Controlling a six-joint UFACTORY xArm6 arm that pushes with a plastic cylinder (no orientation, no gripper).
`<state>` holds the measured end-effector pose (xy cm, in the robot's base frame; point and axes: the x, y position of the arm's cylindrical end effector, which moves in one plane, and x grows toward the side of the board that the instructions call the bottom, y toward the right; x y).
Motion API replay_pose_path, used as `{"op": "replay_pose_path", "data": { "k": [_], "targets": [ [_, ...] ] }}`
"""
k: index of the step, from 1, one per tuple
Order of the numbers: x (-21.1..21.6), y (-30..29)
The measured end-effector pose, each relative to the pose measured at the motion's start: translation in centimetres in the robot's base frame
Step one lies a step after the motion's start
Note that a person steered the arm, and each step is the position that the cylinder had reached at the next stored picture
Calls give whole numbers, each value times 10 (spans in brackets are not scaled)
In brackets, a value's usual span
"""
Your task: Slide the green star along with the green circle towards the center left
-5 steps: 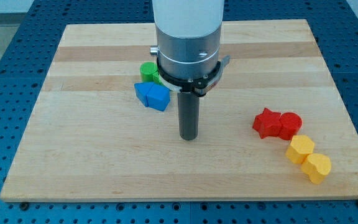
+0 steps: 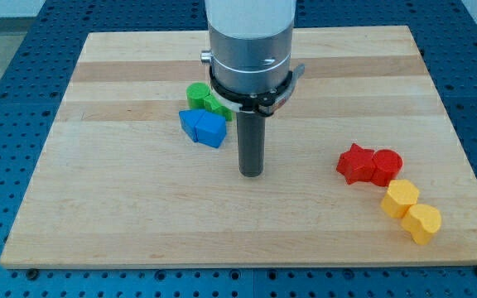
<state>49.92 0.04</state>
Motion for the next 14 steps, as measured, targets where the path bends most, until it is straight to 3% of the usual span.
{"op": "replay_pose_path", "data": {
  "k": [5,12,14],
  "targets": [
    [-120,-3],
    [-137,-92],
    [-115,-39]
  ]
}}
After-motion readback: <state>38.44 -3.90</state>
